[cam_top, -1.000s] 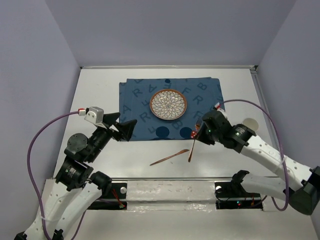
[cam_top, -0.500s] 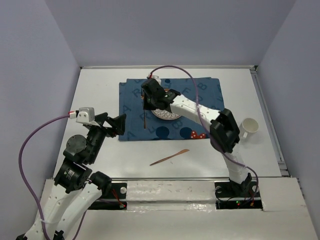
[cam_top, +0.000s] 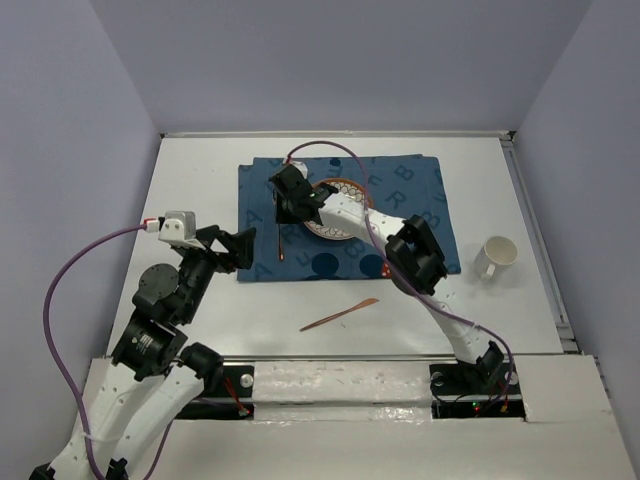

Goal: Set the dinner table for one person

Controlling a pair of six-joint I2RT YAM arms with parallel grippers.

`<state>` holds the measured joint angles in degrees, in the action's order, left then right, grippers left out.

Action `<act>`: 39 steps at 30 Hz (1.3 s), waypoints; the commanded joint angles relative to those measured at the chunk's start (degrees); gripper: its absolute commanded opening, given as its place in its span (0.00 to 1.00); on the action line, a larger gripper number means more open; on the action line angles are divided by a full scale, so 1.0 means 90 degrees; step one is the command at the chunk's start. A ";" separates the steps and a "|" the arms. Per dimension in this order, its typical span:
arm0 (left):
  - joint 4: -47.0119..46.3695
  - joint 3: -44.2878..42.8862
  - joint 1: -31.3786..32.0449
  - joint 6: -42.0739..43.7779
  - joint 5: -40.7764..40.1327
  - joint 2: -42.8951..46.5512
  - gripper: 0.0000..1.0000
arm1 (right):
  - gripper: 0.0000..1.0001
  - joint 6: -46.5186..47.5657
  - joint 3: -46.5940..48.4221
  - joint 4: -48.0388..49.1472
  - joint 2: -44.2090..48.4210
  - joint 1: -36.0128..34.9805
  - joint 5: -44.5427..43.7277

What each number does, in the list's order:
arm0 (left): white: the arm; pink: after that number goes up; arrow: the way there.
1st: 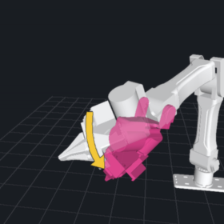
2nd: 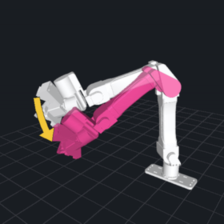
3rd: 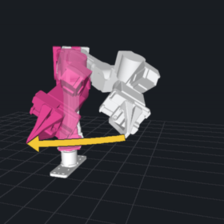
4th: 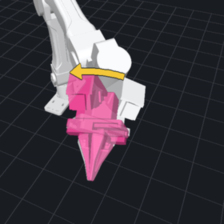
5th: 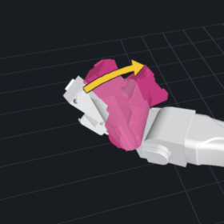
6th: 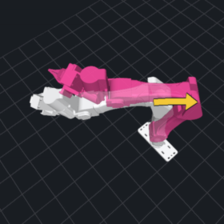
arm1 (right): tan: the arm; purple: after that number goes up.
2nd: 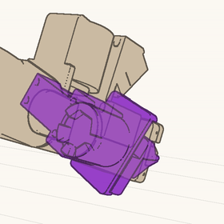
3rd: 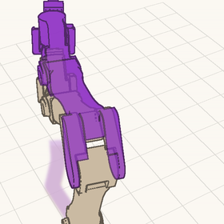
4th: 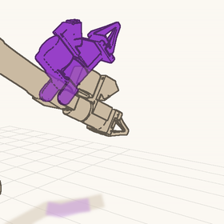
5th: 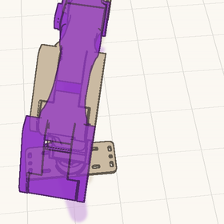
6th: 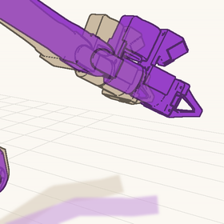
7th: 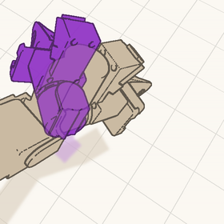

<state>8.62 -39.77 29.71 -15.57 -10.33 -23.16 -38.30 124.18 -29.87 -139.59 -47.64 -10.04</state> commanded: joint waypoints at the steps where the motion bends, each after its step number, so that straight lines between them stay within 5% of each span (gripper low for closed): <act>1: -0.0294 -0.0054 -0.0040 0.0002 0.0102 -0.0112 0.99 | 0.00 -0.0226 0.0294 0.0145 -0.0076 0.0088 -0.0075; 10: -0.0294 -0.0044 -0.0040 0.0002 0.0171 -0.0152 0.99 | 0.00 -0.0353 0.0431 0.0145 -0.0388 0.0147 -0.0232; 14: -0.0304 -0.0044 -0.0030 0.0002 0.0171 -0.0181 0.99 | 0.34 -0.0353 0.0518 0.0145 -0.0398 0.0147 -0.0154; 23: -0.0304 -0.0054 -0.0030 0.0002 0.0171 -0.0181 0.99 | 0.42 -0.0207 0.0061 0.0290 0.0528 0.0068 -0.0202; 28: -0.0294 -0.0054 -0.0020 0.0002 0.0181 -0.0123 0.99 | 0.41 -0.0226 -0.2094 0.0984 0.1982 -0.0448 -0.0475; 31: -0.0294 -0.0054 0.0028 0.0012 0.0181 -0.0064 0.99 | 0.41 -0.0606 -0.4540 0.1248 0.3134 -0.0780 -0.0826; 35: -0.0304 -0.0064 0.0126 0.0002 0.0220 -0.0015 0.99 | 0.41 -0.1465 -0.6506 0.1132 0.4695 -0.1385 -0.1275; 39: -0.0313 -0.0054 0.0214 0.0002 0.0268 0.0034 0.99 | 0.42 -0.2801 -0.7322 0.0537 0.5226 -0.2029 -0.1452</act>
<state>8.40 -39.77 30.81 -15.57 -8.78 -23.66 -51.07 63.77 -21.91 -95.24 -62.28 -18.02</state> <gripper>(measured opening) 0.989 0.414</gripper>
